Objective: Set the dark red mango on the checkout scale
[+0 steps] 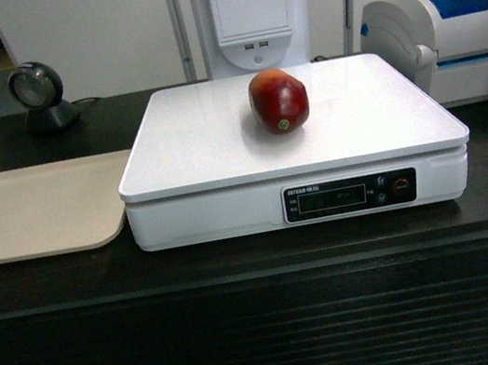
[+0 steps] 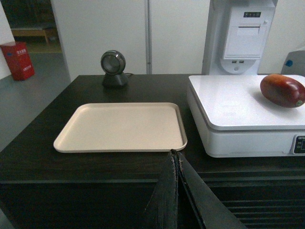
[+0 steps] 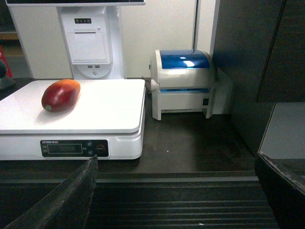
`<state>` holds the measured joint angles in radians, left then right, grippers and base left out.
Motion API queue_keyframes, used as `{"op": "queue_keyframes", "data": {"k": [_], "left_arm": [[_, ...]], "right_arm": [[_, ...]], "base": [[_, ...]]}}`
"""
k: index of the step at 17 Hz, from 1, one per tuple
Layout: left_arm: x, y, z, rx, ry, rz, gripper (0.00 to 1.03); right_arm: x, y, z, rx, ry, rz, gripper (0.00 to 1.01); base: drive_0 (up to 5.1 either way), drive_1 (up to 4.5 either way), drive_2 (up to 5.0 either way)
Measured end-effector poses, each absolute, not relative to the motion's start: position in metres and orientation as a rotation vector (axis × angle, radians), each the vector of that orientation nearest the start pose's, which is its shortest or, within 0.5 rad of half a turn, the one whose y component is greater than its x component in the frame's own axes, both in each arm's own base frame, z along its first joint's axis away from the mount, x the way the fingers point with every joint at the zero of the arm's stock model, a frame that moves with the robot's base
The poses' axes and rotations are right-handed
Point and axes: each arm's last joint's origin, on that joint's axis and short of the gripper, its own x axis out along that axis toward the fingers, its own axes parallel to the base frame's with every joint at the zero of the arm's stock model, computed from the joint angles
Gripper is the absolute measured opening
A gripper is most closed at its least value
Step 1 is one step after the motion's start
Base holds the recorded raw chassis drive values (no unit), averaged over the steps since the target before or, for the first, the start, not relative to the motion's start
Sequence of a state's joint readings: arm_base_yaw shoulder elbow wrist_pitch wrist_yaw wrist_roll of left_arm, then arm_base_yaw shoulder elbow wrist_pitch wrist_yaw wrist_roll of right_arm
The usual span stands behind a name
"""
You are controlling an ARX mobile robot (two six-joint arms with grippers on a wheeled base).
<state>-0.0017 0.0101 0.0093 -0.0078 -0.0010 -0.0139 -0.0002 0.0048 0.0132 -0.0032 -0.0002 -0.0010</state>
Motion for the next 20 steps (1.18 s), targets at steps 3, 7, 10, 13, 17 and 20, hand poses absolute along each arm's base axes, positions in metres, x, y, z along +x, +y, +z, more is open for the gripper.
{"op": "queue_keyframes", "data": {"k": [3,7,10,13,17,20], "left_arm": [[0.0977,-0.0002,0.1657,-0.014,0.003,-0.002,0.16],[0.0977,-0.0002,0.1657,-0.014,0.003,-0.002,0.60],[0.0977,-0.0002,0.1657,-0.014,0.003,-0.002,0.92],[0.0977,-0.0002,0.1656,-0.013,0.004,-0.002,0.98],[0.0977,-0.0002,0.1657,-0.013,0.003,-0.002,0.98],[0.0977,-0.0002,0.1657,-0.013,0.003,-0.002,0.98]], "right_arm": [[0.0972,0.0000,0.1672,-0.001,-0.004,0.000,0.98],[0.0972,0.0000,0.1673,-0.001,-0.005,0.000,0.98],[0.0972,0.0000,0.1673,-0.001,-0.005,0.000,0.98],[0.0972,0.0000,0.1673,-0.001,-0.005,0.000,0.98],[0.0972,0.0000,0.1673,-0.001,-0.005,0.000,0.98],[0.0972,0.0000,0.1673,-0.001,-0.005,0.000,0.98]], "base": [[0.0,0.00,0.0],[0.0,0.00,0.0],[0.0,0.00,0.0],[0.0,0.00,0.0],[0.0,0.00,0.0],[0.0,0.00,0.0]]}}
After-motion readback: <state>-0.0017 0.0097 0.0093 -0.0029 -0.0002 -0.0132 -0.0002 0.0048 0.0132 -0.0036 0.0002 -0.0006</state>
